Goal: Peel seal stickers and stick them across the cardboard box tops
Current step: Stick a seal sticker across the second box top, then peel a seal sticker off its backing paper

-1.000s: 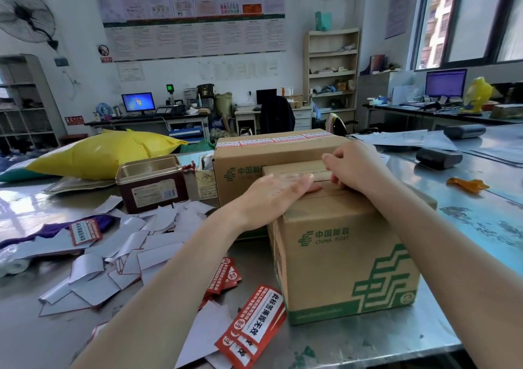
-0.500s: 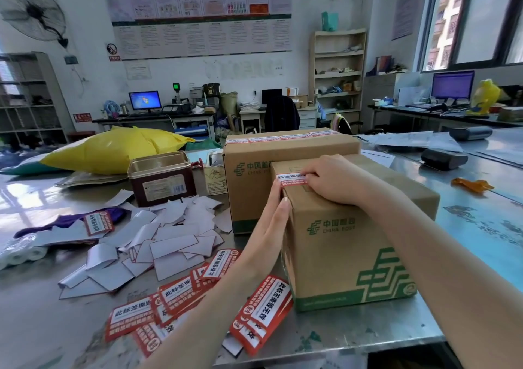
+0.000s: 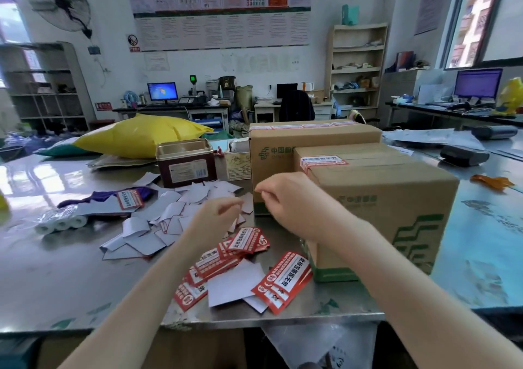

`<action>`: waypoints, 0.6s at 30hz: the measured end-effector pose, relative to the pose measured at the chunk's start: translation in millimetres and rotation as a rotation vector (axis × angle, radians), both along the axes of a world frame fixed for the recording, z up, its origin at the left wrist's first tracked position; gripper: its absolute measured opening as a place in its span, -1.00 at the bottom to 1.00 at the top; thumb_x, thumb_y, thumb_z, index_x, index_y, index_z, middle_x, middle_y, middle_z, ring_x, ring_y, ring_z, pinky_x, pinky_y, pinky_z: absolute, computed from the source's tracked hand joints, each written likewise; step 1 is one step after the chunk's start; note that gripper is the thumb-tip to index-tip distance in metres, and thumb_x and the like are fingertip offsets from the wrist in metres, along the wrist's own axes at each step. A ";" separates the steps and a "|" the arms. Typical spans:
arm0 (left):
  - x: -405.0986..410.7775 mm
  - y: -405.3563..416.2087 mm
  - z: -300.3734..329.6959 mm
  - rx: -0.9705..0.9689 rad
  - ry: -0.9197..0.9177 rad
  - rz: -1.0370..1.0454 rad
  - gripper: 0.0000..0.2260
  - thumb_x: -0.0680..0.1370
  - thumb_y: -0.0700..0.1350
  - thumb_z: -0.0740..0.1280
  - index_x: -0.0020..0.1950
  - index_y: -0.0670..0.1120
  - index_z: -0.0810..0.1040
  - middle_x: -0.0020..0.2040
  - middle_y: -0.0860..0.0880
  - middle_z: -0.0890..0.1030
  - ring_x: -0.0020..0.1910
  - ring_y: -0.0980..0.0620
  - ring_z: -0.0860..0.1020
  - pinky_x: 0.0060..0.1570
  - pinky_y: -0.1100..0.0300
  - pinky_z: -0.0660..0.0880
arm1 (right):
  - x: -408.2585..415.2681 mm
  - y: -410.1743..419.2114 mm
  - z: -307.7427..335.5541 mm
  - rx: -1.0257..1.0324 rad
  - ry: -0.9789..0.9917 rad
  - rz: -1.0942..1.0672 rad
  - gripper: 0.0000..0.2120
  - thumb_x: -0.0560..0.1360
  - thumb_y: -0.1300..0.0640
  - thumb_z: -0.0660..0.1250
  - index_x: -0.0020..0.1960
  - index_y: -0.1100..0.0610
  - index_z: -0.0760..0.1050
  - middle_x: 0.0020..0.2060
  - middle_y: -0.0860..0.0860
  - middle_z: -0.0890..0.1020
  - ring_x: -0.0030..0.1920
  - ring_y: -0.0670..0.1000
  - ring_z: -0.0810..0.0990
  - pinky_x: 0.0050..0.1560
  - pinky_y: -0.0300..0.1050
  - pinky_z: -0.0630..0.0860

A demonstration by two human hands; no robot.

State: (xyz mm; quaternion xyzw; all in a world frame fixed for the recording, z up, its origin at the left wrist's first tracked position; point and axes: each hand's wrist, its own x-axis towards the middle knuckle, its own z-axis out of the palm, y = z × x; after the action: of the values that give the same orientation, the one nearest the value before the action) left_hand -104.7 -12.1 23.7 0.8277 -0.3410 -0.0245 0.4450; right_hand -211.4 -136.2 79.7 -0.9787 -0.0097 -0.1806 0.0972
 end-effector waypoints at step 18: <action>73.4 15.9 -55.5 0.439 -0.009 -0.083 -0.72 0.50 0.15 0.27 0.09 0.04 0.61 0.02 0.03 0.64 -0.02 0.07 0.58 0.02 0.12 0.52 | 74.0 -11.1 -107.4 0.093 0.171 0.009 -0.76 0.56 0.03 0.16 0.06 0.06 0.56 -0.10 0.00 0.63 -0.14 -0.03 0.59 -0.09 -0.06 0.56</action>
State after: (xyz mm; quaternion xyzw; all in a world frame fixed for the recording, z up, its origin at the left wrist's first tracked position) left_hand -31.3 3.7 -31.7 0.8901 -0.3631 -0.1129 0.2513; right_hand -137.4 -147.3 -27.7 -0.9849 0.0028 -0.0963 0.1439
